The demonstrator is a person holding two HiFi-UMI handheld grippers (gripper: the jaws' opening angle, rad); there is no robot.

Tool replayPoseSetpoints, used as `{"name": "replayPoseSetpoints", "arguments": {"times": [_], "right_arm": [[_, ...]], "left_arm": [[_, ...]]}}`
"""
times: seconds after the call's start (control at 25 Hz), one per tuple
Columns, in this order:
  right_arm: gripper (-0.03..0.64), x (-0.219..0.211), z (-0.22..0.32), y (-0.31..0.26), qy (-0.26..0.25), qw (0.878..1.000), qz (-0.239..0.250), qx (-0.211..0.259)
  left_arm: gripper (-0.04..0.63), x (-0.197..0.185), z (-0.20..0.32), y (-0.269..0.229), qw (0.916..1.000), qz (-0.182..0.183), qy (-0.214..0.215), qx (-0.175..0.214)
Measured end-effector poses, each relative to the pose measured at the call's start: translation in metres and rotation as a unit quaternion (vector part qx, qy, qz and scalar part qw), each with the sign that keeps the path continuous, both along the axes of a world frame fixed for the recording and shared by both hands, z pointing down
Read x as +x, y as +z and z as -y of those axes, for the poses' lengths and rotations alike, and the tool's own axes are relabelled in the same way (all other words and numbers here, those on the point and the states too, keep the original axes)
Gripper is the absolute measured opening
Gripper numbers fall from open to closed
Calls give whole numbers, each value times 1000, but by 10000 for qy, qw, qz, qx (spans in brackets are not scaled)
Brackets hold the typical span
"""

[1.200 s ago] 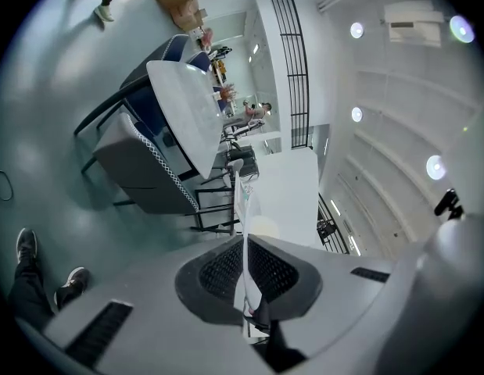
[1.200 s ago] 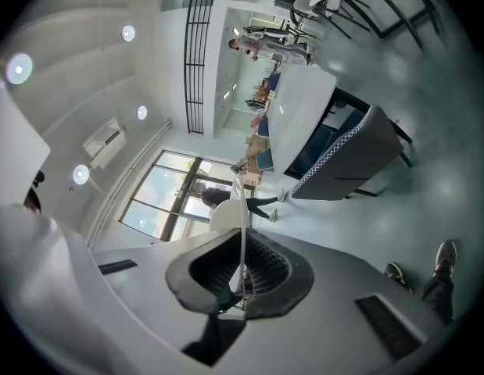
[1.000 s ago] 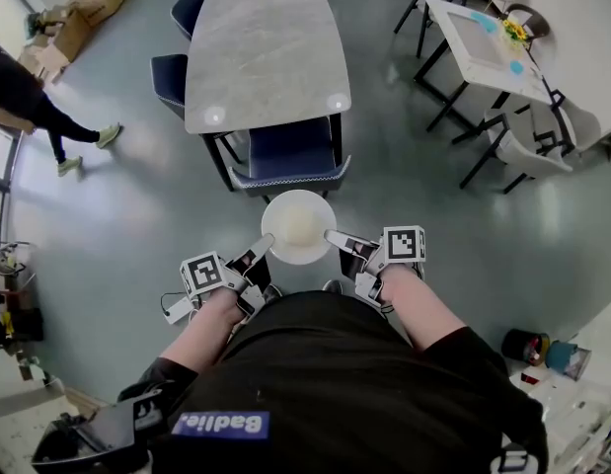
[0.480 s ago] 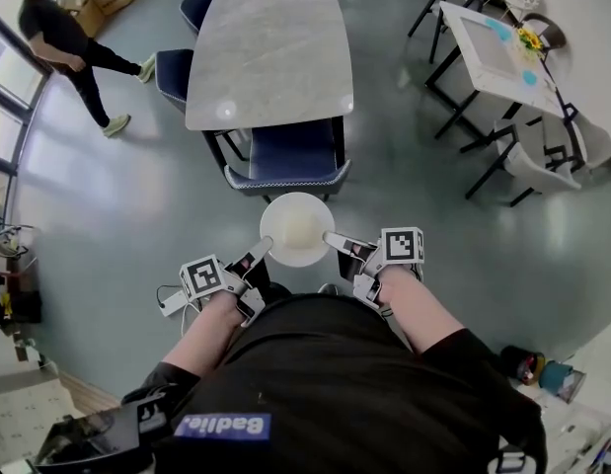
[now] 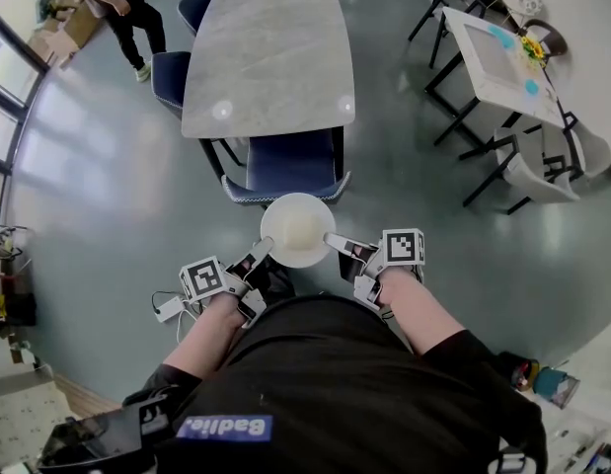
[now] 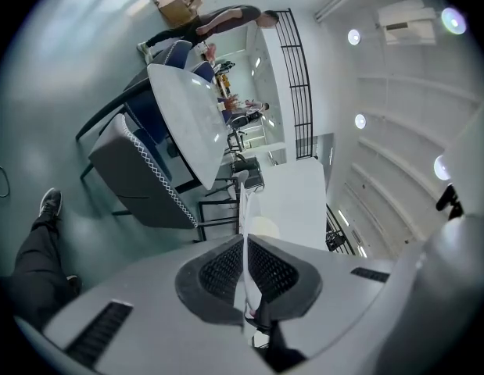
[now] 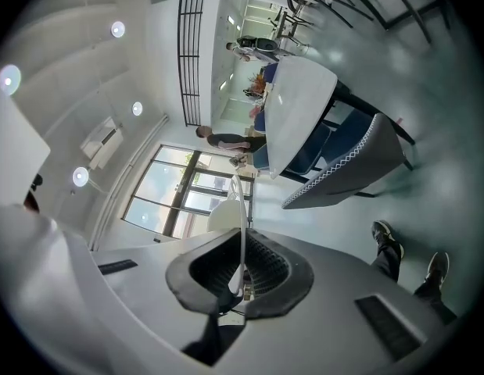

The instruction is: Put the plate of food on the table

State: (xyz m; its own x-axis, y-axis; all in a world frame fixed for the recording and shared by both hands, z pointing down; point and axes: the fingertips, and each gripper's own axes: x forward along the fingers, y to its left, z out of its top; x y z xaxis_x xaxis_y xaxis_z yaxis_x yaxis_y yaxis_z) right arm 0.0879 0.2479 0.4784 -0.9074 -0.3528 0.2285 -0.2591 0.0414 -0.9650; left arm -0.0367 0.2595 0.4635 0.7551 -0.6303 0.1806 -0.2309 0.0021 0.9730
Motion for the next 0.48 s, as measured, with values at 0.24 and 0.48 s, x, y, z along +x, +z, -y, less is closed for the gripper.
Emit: {"name": "replayPoseSetpoints", "arguments": {"times": [0.24,0.48], "right_arm": [[21,-11,26,-6,88,9999,48,81],[21,-31,71,-7,288,9995,-79,-115]], "left_arm": [[19,-8,28,-4,9999,-55,103,50],[18,-30,78,-7,9996,-99,246,25]]}}
